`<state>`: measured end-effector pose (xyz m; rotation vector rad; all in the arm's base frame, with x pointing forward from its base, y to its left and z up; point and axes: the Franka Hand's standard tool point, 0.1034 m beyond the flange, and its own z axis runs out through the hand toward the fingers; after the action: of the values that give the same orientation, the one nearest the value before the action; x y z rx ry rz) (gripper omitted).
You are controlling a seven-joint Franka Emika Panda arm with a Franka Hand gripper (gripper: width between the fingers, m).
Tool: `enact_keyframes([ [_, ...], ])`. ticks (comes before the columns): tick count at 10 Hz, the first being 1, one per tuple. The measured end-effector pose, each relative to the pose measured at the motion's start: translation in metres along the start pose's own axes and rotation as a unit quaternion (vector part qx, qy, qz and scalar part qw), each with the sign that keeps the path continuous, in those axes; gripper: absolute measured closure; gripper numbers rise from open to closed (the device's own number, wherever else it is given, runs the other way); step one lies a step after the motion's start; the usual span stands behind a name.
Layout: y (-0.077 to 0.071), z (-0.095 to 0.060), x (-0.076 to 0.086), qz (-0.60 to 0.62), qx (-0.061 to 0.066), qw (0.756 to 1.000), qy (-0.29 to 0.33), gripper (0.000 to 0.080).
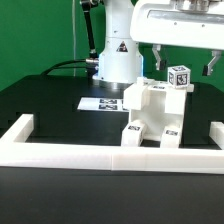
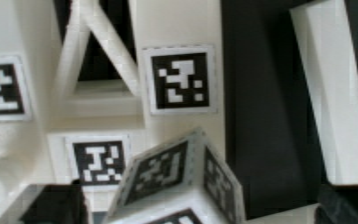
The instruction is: Assemble chair
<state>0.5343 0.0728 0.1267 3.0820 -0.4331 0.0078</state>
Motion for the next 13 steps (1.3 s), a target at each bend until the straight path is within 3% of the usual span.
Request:
enact_keyframes([
  [5,0.0031,0.0000,0.0012,-0.174,-0.001,0.985,0.000,0.0151],
  [8,0.0031,0.0001,0.0011,-0.173,-0.001,0.985,-0.001,0.0173],
  [10,0.0031,0.0000,0.0012,-0.173,-0.001,0.985,0.000,0.0519],
  [13,0.0031,0.0000,0.0012,-0.172,0.000,0.985,0.000,0.0515],
])
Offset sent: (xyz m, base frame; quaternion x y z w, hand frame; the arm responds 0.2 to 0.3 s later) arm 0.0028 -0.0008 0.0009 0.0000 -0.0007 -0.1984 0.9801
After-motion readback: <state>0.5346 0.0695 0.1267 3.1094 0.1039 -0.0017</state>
